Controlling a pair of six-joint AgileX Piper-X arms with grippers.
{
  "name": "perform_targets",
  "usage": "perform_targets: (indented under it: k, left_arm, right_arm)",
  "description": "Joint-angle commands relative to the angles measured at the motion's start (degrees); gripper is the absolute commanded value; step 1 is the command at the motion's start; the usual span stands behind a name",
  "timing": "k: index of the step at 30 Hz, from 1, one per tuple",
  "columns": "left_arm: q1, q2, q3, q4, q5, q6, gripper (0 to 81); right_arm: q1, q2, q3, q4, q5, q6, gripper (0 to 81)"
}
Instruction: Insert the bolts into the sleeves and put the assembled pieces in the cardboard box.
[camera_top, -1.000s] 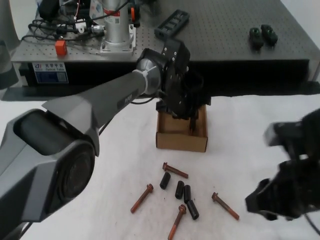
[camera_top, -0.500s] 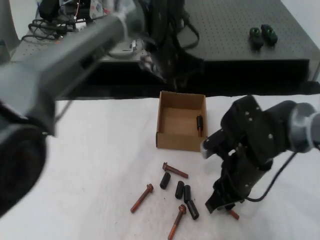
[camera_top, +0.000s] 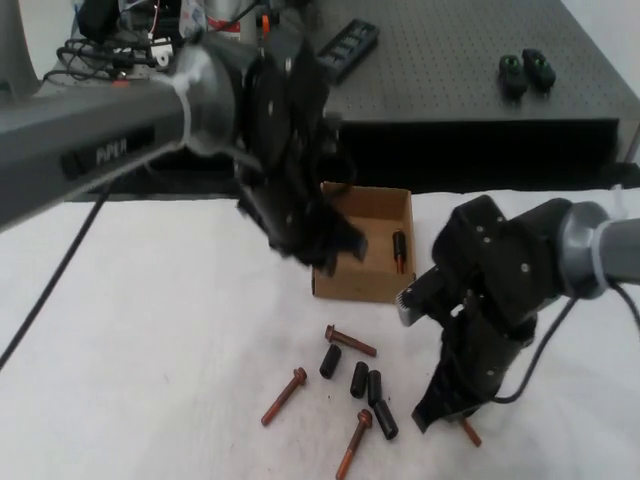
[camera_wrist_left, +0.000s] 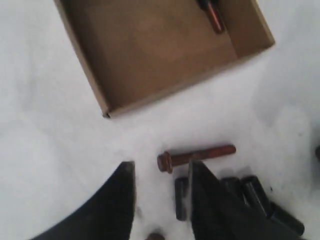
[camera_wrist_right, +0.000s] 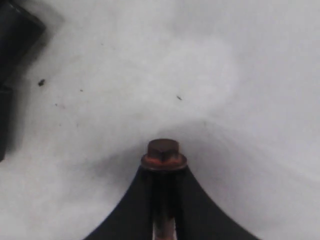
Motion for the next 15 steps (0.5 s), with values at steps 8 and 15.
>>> perform_targets:
  k: [8,15]
  left_arm:
    - [-4.6,5.5,0.9,-1.2,-0.5,8.8,34.0]
    - [-6.0,9.1,0.9,-0.5,-4.6,9.2,34.1]
  right_arm:
    - [-3.2,-22.7,11.8,0.4,-3.9,7.6,4.4]
    - [-3.2,-32.4,17.7,0.6,-3.4,10.0,4.4]
